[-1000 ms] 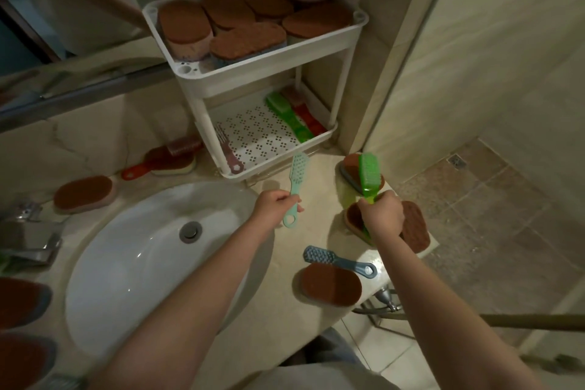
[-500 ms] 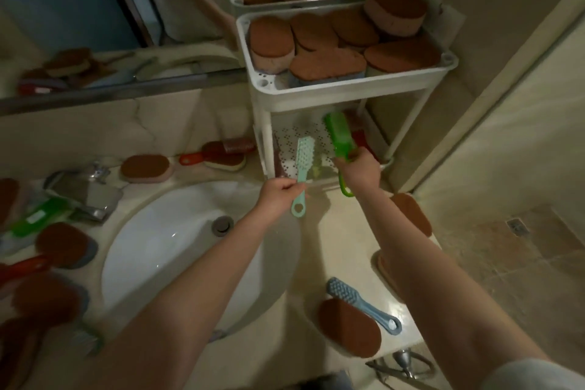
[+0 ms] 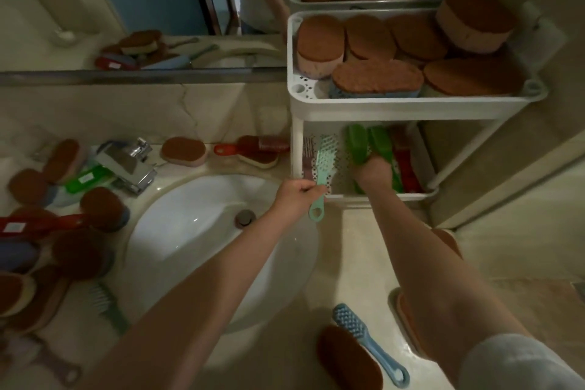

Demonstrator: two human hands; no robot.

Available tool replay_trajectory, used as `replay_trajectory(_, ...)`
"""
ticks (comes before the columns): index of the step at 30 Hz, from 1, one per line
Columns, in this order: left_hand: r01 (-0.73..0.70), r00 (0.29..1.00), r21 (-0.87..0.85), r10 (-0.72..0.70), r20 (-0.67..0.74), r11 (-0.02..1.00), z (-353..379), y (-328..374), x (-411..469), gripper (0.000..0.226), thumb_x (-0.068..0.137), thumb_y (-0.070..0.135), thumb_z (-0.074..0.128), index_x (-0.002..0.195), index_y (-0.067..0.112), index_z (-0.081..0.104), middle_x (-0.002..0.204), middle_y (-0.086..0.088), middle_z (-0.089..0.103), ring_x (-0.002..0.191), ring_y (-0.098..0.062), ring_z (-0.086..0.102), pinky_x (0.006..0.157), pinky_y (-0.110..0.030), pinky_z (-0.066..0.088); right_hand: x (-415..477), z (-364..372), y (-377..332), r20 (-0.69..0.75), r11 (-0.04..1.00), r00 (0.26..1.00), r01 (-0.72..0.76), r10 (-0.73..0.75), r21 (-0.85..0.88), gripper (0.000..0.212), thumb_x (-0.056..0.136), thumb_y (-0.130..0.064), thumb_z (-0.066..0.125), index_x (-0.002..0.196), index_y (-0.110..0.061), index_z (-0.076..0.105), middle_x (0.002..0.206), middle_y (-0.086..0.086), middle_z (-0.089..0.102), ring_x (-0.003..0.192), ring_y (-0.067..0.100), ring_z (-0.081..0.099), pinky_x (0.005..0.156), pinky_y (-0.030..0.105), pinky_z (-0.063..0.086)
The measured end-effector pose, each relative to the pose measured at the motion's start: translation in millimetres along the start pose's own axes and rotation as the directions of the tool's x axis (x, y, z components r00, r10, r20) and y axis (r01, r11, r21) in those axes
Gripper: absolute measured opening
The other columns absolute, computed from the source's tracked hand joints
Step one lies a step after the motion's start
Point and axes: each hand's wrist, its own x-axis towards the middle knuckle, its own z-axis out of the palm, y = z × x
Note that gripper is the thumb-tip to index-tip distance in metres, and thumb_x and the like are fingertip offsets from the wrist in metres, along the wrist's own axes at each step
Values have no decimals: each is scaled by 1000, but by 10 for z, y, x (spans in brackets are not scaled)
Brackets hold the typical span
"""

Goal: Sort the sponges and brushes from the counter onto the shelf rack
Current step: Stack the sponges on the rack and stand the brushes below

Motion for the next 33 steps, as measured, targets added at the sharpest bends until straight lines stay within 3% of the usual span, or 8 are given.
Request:
replay_trajectory(5, 0, 1000, -17, 0, -11, 1000, 19, -21, -15, 21, 86, 16, 66, 96, -2, 71, 76, -4, 66, 54, 6, 58, 53, -9, 43, 10, 40, 21, -7, 999, 1000, 25, -25, -35, 22, 88, -9, 55, 107, 0, 61, 109, 19, 65, 103, 34, 62, 70, 27, 39)
replay_trajectory(10, 10, 1000, -16, -10, -22, 1000, 21, -18, -19, 18, 85, 19, 67, 89, 2, 72, 75, -2, 67, 66, -8, 57, 55, -12, 44, -59, 24, 74, -15, 996, 997, 76, -77, -36, 35, 88, -24, 62, 113, 0, 58, 112, 19, 64, 103, 34, 62, 72, 29, 43)
replay_trajectory(13, 10, 1000, -19, -10, -18, 1000, 27, -25, -11, 19, 85, 19, 66, 92, 2, 72, 76, 0, 65, 64, -4, 55, 54, -10, 43, -200, -16, 178, -102, 941, 955, 248, -277, -232, 46, 90, -32, 56, 125, -3, 51, 124, 19, 55, 113, 35, 53, 86, 37, 46)
replay_trajectory(15, 8, 1000, -21, -9, -21, 1000, 38, -39, -10, 20, 85, 19, 66, 92, 0, 71, 80, -5, 64, 65, -7, 53, 58, -17, 42, -292, 8, 234, 7, 853, 908, 395, -418, -341, 54, 95, -40, 44, 139, -8, 40, 142, 16, 43, 131, 33, 38, 100, 40, 39)
replay_trajectory(19, 15, 1000, -30, -16, -25, 999, 69, -70, -24, 21, 84, 19, 67, 90, -1, 71, 73, -7, 63, 56, -5, 53, 54, -17, 41, -284, 75, 258, 254, 825, 907, 414, -337, -384, 67, 96, -57, 21, 149, -16, 25, 158, 5, 20, 146, 23, 16, 116, 45, 19)
replay_trajectory(28, 35, 999, -93, -35, -2, 995, 116, -73, -76, 18, 85, 15, 66, 93, 0, 70, 82, -10, 68, 70, -12, 61, 58, -14, 48, -267, 38, 237, 249, 875, 942, 308, -225, -374, 65, 99, -51, 21, 149, -9, 20, 157, 9, 19, 146, 27, 14, 115, 45, 22)
replay_trajectory(30, 34, 999, -87, -35, -2, 996, 114, -63, -96, 20, 85, 16, 66, 95, -1, 70, 85, -11, 68, 65, -9, 59, 51, -10, 45, -278, 17, 273, 205, 884, 938, 336, -281, -324, 60, 100, -44, 25, 148, -9, 24, 156, 11, 23, 145, 28, 19, 115, 43, 23)
replay_trajectory(33, 49, 998, -105, -51, -19, 993, 112, -34, -96, 25, 85, 17, 67, 101, -2, 69, 68, -2, 59, 45, 4, 50, 44, -8, 37, -386, -45, 363, -130, 880, 871, 465, -474, -94, 40, 97, -25, 46, 129, -2, 52, 129, 21, 54, 122, 36, 49, 97, 39, 40)
